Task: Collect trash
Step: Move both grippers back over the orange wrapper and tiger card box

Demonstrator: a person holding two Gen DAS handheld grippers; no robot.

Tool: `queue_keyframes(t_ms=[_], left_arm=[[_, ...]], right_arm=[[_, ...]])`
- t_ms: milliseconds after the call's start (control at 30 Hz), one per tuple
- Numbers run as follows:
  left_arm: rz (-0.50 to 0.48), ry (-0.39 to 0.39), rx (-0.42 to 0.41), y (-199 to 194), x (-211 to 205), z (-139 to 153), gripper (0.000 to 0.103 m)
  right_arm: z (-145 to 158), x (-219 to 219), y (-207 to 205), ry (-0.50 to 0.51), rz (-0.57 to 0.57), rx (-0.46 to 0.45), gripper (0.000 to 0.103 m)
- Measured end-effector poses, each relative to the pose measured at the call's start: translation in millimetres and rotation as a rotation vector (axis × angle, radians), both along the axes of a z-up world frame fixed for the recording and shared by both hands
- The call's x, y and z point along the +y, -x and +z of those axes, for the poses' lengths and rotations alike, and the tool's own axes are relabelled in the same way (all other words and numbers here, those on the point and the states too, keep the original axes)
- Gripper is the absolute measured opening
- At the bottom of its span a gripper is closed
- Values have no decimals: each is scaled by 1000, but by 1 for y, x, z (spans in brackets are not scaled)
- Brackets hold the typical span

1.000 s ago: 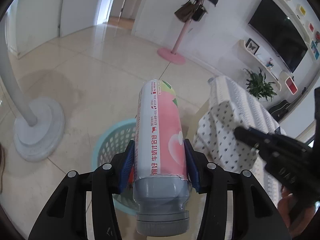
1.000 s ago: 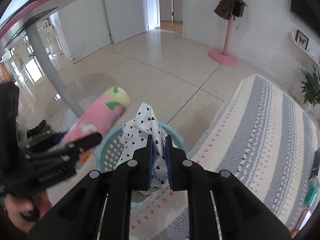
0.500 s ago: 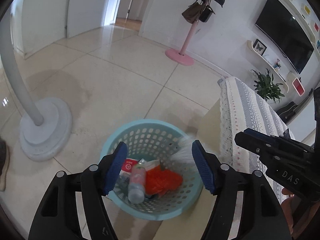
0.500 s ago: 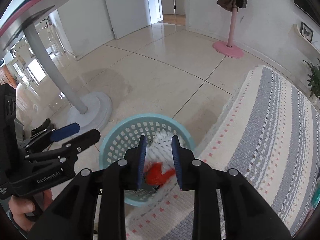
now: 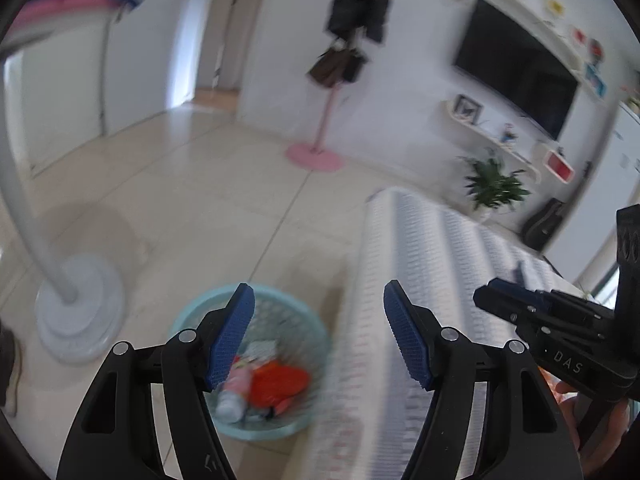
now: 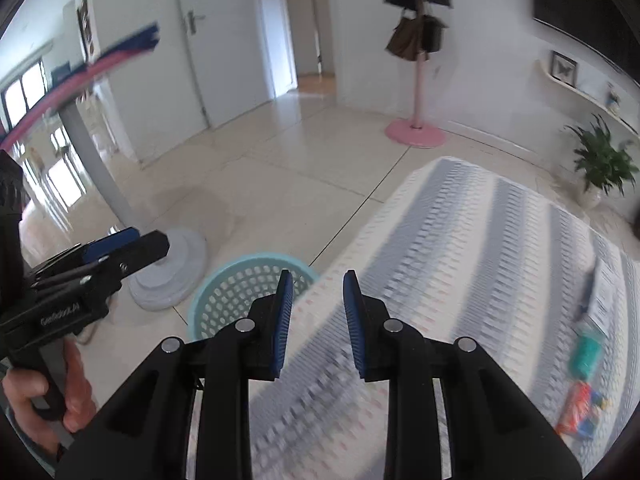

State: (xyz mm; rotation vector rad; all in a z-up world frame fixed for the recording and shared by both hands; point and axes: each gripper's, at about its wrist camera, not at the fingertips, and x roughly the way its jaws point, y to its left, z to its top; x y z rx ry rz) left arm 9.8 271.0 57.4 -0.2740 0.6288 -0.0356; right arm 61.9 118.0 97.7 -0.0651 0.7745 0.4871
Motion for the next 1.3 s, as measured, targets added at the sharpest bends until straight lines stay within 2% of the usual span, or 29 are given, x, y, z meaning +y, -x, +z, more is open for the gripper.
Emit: queue_keyframes(t_ms=[167, 267, 333, 367, 600, 667, 767, 867, 1000, 1133, 1300], left_arm=[[-140, -23, -55, 6, -75, 29, 66], [-259, -16, -45, 6, -131, 29, 66], [-334, -21, -26, 5, -172, 23, 67], [-360, -24, -18, 5, -189, 18, 67], [-557, -43, 57, 13, -304, -35, 69], [-609, -35, 69, 21, -329, -52, 70], [-689, -36, 108, 30, -361, -75, 70], [-721, -102, 180, 31, -391, -99, 76], [-783, -167, 301, 28, -413, -127, 77], [-763, -251, 293, 28, -414, -134, 77], [-749, -316, 267, 28, -411, -140, 64]], right_arm=[[27, -91, 29, -46, -122, -60, 24], [29, -149, 40, -20, -218, -84, 30], [25, -187, 45, -16, -280, -80, 39], [21, -210, 47, -24, -316, -67, 40], [-11, -317, 69, -62, -504, -39, 40], [-23, -335, 72, -80, -527, -18, 40], [-44, -356, 83, -107, -572, 11, 33], [-63, -371, 93, -144, -604, 44, 32], [-80, -383, 102, -172, -633, 81, 32], [-88, -384, 102, -183, -637, 99, 32], [-88, -371, 96, -156, -610, 93, 32]])
